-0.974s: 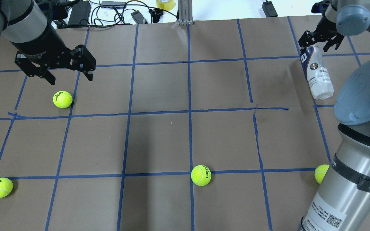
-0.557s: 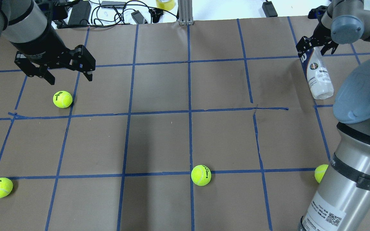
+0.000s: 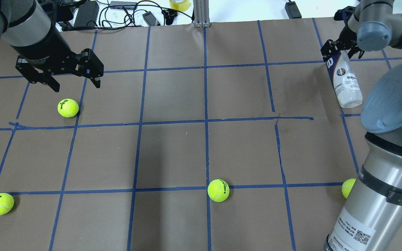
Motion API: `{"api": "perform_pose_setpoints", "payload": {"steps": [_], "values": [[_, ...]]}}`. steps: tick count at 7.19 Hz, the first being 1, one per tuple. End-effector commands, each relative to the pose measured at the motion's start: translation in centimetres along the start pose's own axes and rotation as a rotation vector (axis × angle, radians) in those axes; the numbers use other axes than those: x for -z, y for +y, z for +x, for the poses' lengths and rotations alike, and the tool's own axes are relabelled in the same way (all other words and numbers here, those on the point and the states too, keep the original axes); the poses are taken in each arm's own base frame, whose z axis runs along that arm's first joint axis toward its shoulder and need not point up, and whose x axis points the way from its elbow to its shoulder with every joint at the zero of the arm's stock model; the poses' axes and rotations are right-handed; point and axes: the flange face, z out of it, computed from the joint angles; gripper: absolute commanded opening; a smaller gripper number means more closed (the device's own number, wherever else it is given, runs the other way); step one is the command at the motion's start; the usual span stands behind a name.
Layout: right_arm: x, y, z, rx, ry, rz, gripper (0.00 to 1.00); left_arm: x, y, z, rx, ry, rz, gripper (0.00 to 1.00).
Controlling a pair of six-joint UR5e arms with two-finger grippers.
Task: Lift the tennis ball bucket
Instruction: 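Lower the right gripper onto the top of the Wilson tennis-ball can and grasp it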
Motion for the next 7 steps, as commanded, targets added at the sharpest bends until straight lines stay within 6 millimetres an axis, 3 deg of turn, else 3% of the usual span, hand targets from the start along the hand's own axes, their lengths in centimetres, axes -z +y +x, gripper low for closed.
{"api": "perform_pose_setpoints", "payload": {"steps": [1,3,4,5,6,7], "values": [[0.0,0.1,0.0,-0.006,-0.005,-0.005,0.88,0.0,0.0,0.0,-0.001,0.000,0.000,1.00],[0.5,0.1,-0.5,0.002,-0.011,-0.004,0.69,0.1,0.0,0.0,0.000,0.002,0.001,1.00],[3.0,-0.2,-1.5,0.007,-0.028,0.034,0.66,0.1,0.0,0.0,0.000,0.000,0.001,1.00],[7.1,-0.2,-3.9,0.042,-0.021,0.065,0.64,0.1,0.0,0.0,0.000,0.002,0.001,1.00],[10.6,0.0,-8.9,0.107,-0.024,0.058,0.61,0.1,0.0,0.0,0.003,0.002,0.001,1.00],[12.4,0.1,-15.5,0.203,-0.027,0.058,0.56,-0.1,0.0,0.1,0.001,0.003,-0.002,1.00]]}}
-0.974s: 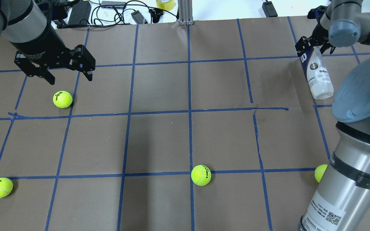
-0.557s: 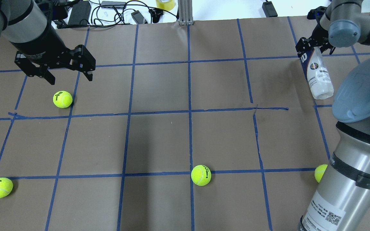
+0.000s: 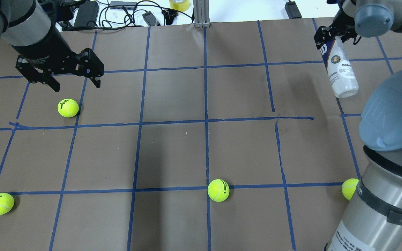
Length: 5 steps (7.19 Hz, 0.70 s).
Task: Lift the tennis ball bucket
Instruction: 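Lift the can with the right gripper and carry it toward the table center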
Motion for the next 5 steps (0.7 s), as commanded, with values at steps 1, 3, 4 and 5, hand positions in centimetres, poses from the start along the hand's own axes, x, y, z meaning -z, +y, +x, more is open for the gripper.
{"api": "perform_pose_setpoints", "payload": {"steps": [1,3,4,5], "values": [[5.1,-0.7,-15.0,0.236,-0.011,0.023,0.46,0.0,0.0,0.0,0.002,0.001,0.000,1.00],[4.4,2.4,-31.1,0.618,-0.021,0.032,0.44,-0.1,0.0,-0.1,0.003,-0.002,-0.001,1.00],[4.1,3.7,-36.9,0.767,-0.006,0.120,0.44,-0.1,0.0,-0.2,0.003,-0.002,-0.001,1.00],[2.9,6.2,-41.5,0.893,-0.019,0.115,0.43,-0.1,-0.1,-0.2,0.003,-0.001,-0.003,1.00]]}}
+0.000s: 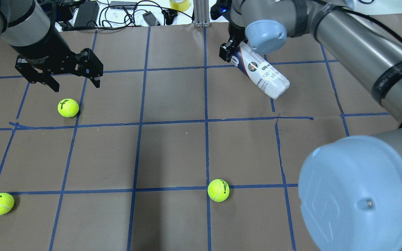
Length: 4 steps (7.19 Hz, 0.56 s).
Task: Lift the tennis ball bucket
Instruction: 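Lift the can with the right gripper and carry it toward the table center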
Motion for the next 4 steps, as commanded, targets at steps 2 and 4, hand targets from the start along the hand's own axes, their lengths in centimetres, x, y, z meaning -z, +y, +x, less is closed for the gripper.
{"api": "perform_pose_setpoints", "payload": {"steps": [2,4], "values": [[-2.1,-3.8,-14.2,0.464,0.036,0.116,0.43,0.2,-0.1,-0.4,0.007,-0.002,0.005,1.00],[-3.2,-4.7,-19.9,0.770,0.017,0.120,0.42,0.6,-0.4,-0.9,0.012,-0.001,0.013,1.00]]}}
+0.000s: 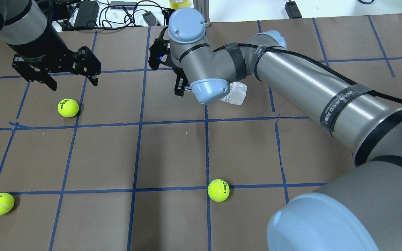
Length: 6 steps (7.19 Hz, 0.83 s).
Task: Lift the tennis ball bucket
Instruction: 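Lift the can with the right gripper and carry it toward the table center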
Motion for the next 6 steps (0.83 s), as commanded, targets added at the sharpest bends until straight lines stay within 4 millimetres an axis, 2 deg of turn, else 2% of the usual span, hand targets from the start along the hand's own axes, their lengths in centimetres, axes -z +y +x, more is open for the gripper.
{"api": "perform_pose_setpoints", "payload": {"steps": [1,2,3,5,6], "values": [[-2.0,-2.3,-3.6,0.274,-0.034,0.007,0.41,0.3,-0.2,-0.5,0.007,0.006,0.006,1.00],[-3.5,-2.1,-4.8,0.283,-0.003,0.030,0.40,0.4,-0.2,-0.5,0.008,0.006,0.007,1.00],[-5.0,-2.7,-6.9,0.291,-0.005,0.103,0.41,0.4,-0.2,-0.5,0.008,0.007,0.007,1.00],[-5.0,-2.7,-7.4,0.283,-0.015,0.100,0.43,0.3,-0.2,-0.5,0.008,0.006,0.007,1.00],[-5.3,-2.6,-7.7,0.246,-0.024,0.094,0.56,0.0,-0.1,-0.4,0.006,0.004,0.000,1.00]]}}
